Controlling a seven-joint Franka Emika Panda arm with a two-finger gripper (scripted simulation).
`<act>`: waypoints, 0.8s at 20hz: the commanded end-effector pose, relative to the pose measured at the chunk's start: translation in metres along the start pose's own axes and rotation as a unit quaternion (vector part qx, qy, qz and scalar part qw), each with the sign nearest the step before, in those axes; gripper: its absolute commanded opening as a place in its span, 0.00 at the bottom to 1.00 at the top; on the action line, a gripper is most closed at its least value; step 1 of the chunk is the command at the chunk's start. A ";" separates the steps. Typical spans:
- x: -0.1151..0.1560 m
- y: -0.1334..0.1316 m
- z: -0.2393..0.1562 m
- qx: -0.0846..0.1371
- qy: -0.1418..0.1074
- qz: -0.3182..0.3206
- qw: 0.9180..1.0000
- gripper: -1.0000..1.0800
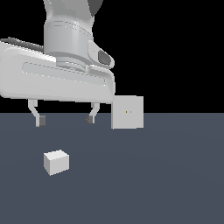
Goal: Plug the charger into the wall socket.
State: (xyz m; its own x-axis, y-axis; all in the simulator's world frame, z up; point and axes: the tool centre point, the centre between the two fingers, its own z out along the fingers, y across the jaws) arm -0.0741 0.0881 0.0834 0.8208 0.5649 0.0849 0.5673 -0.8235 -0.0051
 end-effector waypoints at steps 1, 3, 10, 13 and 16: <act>-0.005 -0.009 0.007 0.002 0.004 -0.027 1.000 0.96; -0.008 -0.015 0.011 0.003 0.006 -0.044 0.999 0.96; -0.015 -0.024 0.019 0.005 0.010 -0.074 0.997 0.96; -0.016 -0.024 0.020 0.005 0.010 -0.073 0.997 0.96; -0.016 -0.024 0.022 0.005 0.010 -0.073 0.997 0.96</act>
State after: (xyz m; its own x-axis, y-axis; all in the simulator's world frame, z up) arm -0.0991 0.1002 0.0616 0.7273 0.6782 0.1052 0.6820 -0.7313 -0.0006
